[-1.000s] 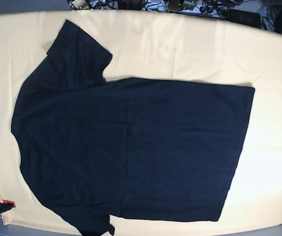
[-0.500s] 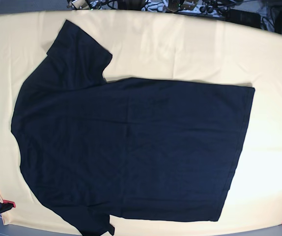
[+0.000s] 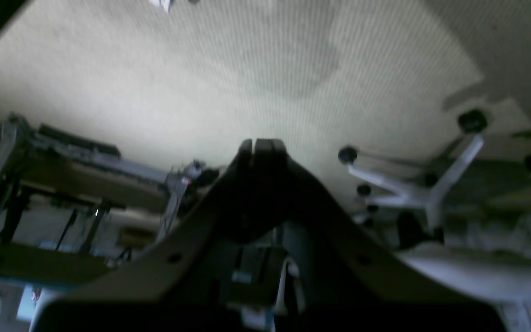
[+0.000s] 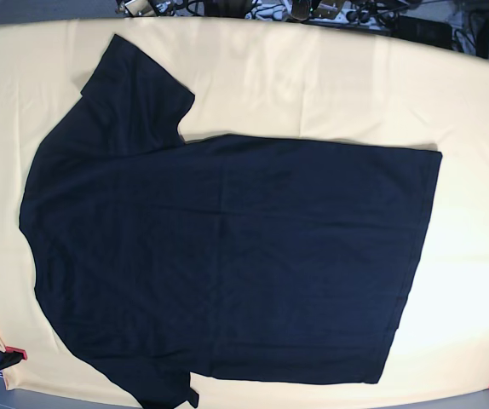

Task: Fold the T-shirt properly

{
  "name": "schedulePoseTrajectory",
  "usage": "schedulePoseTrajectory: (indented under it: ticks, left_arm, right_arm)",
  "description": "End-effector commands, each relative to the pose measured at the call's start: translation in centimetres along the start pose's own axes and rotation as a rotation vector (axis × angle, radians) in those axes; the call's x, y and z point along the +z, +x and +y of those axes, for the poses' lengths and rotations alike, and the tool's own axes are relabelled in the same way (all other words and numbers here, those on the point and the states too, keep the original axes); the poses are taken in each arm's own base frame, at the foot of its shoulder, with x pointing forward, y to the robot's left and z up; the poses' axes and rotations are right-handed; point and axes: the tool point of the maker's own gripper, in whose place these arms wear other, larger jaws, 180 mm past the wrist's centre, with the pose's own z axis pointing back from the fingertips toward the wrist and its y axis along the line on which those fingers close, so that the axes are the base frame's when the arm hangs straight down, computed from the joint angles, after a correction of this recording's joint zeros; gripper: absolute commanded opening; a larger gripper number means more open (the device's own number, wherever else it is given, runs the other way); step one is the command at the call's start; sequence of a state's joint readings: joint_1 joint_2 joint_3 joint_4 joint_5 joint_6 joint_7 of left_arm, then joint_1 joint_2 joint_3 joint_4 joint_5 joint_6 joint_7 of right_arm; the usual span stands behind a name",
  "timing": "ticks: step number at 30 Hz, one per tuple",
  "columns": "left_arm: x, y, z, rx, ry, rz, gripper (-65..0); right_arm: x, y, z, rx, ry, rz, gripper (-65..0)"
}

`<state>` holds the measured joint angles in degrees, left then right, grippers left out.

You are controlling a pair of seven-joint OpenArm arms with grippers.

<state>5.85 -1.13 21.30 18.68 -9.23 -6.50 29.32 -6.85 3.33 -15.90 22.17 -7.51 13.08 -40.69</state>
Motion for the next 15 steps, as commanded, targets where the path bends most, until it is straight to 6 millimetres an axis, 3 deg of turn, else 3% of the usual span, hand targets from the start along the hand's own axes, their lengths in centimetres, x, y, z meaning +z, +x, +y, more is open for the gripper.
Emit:
schedulePoseTrajectory:
  ticks: [1,6,15]
  left_arm:
    - [0.0,-0.8,-0.6,-0.015,-0.023,0.041,-65.0]
    - [-0.2,-4.5,-2.5,-0.055,-0.114,0.176,-65.0]
    - [-0.8,-8.5,-4.4,-0.035,-0.163,0.207,-65.0]
  right_arm:
    - [-0.1,-1.1,0.0,-0.006,0.003,0.050,-65.0]
    - [-0.4,-5.9,1.0,-0.006,0.021,0.246,-65.0]
    - [-2.4,-12.4,6.5,0.006,0.173,0.352,-65.0]
